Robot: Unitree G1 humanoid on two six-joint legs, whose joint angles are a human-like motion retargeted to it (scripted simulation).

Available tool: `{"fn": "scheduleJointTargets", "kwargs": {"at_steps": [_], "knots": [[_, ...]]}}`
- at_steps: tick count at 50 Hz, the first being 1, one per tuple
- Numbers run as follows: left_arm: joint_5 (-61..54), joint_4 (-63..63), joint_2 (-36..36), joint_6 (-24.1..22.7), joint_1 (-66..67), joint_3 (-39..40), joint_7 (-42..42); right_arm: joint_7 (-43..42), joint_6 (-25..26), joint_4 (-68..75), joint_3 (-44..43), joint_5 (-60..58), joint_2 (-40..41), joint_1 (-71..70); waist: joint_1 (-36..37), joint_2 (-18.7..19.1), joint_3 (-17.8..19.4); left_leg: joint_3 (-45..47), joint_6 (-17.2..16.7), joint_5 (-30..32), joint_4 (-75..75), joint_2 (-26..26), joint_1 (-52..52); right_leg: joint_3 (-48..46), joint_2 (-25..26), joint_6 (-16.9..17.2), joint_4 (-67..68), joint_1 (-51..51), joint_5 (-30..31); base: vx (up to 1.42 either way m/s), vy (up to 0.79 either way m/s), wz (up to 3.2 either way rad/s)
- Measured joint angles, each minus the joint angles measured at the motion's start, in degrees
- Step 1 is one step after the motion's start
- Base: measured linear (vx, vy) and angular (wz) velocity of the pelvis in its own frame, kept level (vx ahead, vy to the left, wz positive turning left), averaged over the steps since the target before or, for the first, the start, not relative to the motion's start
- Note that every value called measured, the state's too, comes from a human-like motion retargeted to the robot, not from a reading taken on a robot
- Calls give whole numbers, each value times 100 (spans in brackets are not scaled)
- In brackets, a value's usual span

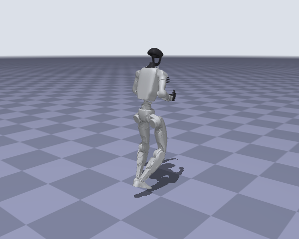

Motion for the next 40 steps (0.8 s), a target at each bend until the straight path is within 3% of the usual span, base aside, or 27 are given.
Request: {"fn": "scheduleJointTargets", "kwargs": {"at_steps": [3,6,10,12,14,17,18,20,22,23,24,25,28,30,33,36,38,40], "knots": [[1,-378,-204,-90,-1202,-73,-183,573,-99,-698,-542,208,-797,611,-891,211,-414,64,-64,204,-513,-101,368,-203,139,126,-1249,-672,190,88,13,21],[-232,-709,-392,-148,-1815,-278,-243,512,-135,-1026,-899,397,-1303,954,-1724,303,-744,149,104,666,-1076,-421,856,-740,115,616,-3547,-896,1031,91,4,-19],[423,-749,-624,340,-2316,-657,-175,253,155,-1085,-1213,930,-1326,1061,-2236,-145,-849,353,342,1290,-866,-1156,1481,-2077,-75,1614,-5500,-1044,2136,96,-1,-112],[616,-734,-739,466,-2159,-783,-366,227,224,-953,-1361,614,-1157,1118,-2226,-557,-874,460,258,1639,11,-1416,1541,-2758,-127,1833,-5463,-986,2577,94,-1,-190],[846,-623,-800,549,-1971,-860,-452,152,253,-682,-1353,254,-914,980,-2104,-847,-899,575,31,1866,1387,-1446,1219,-2992,-58,1436,-5264,-829,2355,87,4,-240],[1189,-257,-775,639,-1561,-826,-425,-129,169,-5,-1038,-50,-544,393,-1858,-916,-888,754,-353,1655,3613,-823,518,-2471,107,531,-3839,-1032,756,76,14,-266],[1230,-57,-762,686,-1367,-738,-319,-173,176,294,-877,-111,-478,52,-1842,-816,-860,721,-384,1528,4328,-450,190,-2228,214,389,-3245,-1217,328,63,19,-241],[1148,347,-726,740,-924,-419,-161,-480,52,720,-590,-347,-401,-749,-1944,-613,-644,254,-17,1232,5268,13,-482,-1808,606,58,-3257,-1029,21,53,16,-226],[605,279,-632,689,-46,-129,539,-457,76,392,-599,-328,-427,-921,-1835,-630,-664,-48,195,967,5501,318,-1013,-1322,745,362,-2654,-1187,-57,59,8,-266],[502,190,-590,680,423,48,1457,-488,110,86,-623,-143,-405,-888,-1732,-705,-702,-154,414,812,5361,375,-1219,-1003,837,465,-2847,-1058,67,55,0,-292],[33,-53,-546,562,983,235,1043,-368,82,-156,-606,-138,-341,-842,-1585,-862,-757,-215,556,672,4995,351,-1304,-603,898,517,-3282,-801,300,49,-5,-308],[-619,-372,-500,387,1589,425,-38,-172,21,-365,-569,-223,-255,-789,-1415,-1060,-820,-252,659,540,4517,286,-1329,-162,944,542,-3838,-481,587,49,-5,-352],[-1761,-802,-600,141,3561,1422,-356,269,175,-840,-517,355,-287,-553,-770,-1782,-1414,-54,598,603,2188,-106,-1012,1244,746,1023,-4201,-264,1379,53,0,-406],[-1182,-800,-586,331,4738,2271,-749,670,311,-990,-593,586,-450,-435,-400,-2008,-1767,-73,351,756,283,-257,-563,2047,733,1270,-4488,-50,1820,52,10,-411],[-1289,-809,-967,371,5418,2676,-871,704,317,-803,-803,728,-449,-222,-75,-1732,-1981,-924,-164,983,-1730,-195,-127,2326,901,1414,-4618,235,1860,41,22,-344],[-898,-841,-1102,436,4798,2495,-859,259,168,-118,-1153,264,-184,-143,-177,-1203,-1641,-1727,-460,1116,-2096,28,20,1581,1067,1154,-3939,405,1157,21,30,-196],[-487,-757,-1004,425,3765,2074,-526,-544,53,560,-1246,-255,88,-301,-376,-930,-1282,-1725,-397,784,-1579,177,-21,984,1165,926,-2475,29,490,4,29,-111],[-1426,-646,-1062,144,2313,1133,258,-1721,-16,1235,-967,-365,403,-489,-523,-894,-1085,-1479,-20,25,-686,131,-299,613,1034,873,-596,-811,-22,0,24,-118]]}}
